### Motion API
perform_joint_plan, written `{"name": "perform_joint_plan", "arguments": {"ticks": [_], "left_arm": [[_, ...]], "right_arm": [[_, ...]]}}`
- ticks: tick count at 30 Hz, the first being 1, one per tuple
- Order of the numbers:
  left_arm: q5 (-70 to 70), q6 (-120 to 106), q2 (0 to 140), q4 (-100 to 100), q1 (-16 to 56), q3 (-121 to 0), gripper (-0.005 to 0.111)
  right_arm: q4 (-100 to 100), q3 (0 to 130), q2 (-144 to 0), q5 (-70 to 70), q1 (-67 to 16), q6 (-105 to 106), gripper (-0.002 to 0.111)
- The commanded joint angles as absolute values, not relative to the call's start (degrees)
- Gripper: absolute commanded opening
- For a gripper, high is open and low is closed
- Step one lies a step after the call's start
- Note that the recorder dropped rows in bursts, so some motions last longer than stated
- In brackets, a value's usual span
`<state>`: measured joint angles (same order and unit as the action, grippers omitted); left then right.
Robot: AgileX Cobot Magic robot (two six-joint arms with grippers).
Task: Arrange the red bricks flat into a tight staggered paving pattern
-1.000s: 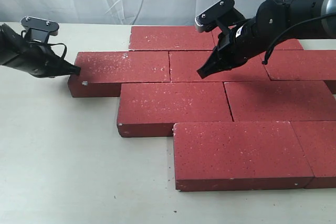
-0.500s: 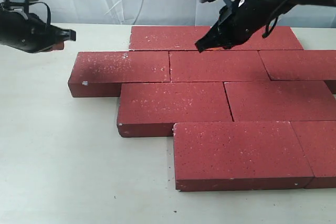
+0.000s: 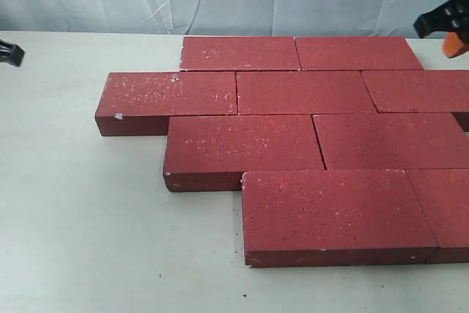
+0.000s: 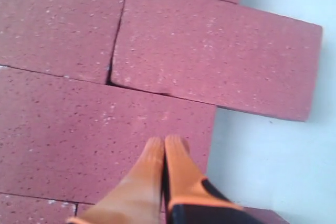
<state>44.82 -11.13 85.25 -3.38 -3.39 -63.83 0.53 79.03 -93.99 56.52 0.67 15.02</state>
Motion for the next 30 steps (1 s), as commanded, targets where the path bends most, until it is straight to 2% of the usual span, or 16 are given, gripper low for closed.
{"name": "perform_joint_plan", "arguments": {"ticks": [1,10,22,30], "left_arm": [[41.3,-6.1,77.5,-1.0,-3.7,-61.3,0.0],[25.1,-6.4,62.9,-2.6,-0.3,-48.1,0.0],[24.9,-6.2,41.5,-9.7,2.5,-38.6,0.0],[28.1,-6.2,29.2,-12.0,2.5,-38.1,0.0]], "right_arm": [[0.6,70.9,-87.4,47.0,4.1,14.0,-0.001],[0.6,55.1,-78.8,28.3,4.0,13.9,-0.001],[1.4,51.2,-72.6,26.3,4.0,13.9,-0.001],[1.8,51.2,-72.6,26.3,4.0,13.9,-0.001]]}}
